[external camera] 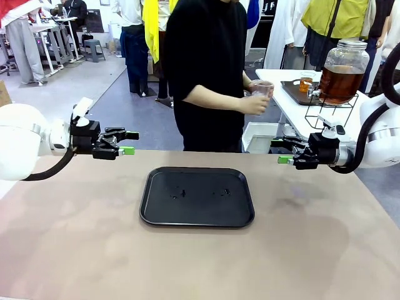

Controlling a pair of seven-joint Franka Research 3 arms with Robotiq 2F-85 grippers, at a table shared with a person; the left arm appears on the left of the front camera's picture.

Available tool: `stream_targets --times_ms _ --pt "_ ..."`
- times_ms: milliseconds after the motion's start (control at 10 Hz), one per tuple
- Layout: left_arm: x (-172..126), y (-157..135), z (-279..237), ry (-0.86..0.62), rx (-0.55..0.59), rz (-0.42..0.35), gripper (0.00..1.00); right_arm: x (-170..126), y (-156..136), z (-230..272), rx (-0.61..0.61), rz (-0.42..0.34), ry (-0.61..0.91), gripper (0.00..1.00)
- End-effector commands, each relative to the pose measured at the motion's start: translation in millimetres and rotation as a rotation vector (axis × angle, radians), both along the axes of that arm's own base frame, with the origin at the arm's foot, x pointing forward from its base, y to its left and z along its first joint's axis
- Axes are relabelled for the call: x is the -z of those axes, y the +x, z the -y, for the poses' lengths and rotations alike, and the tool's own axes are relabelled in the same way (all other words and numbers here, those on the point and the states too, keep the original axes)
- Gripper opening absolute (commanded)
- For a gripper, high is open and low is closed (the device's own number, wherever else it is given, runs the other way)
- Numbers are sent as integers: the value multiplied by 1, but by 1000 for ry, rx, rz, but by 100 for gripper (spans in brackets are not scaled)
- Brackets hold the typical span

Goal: Pour the drink into the iced cup.
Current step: Open the gripper to release the iced cup you were holding.

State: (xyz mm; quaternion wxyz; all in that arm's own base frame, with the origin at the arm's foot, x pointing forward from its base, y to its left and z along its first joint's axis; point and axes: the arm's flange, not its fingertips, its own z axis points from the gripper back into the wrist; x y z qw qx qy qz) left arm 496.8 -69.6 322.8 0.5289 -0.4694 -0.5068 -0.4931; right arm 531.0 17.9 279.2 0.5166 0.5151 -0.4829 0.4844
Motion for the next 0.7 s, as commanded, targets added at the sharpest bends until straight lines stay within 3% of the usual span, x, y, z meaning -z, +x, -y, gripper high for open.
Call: stream_targets --times_ms 0,600 --pt "-2 1 2 -4 -14 1 100 -3 0 0 -2 5 4 100" --pt "-2 1 2 -4 -14 1 100 -3 0 0 -2 5 4 100"
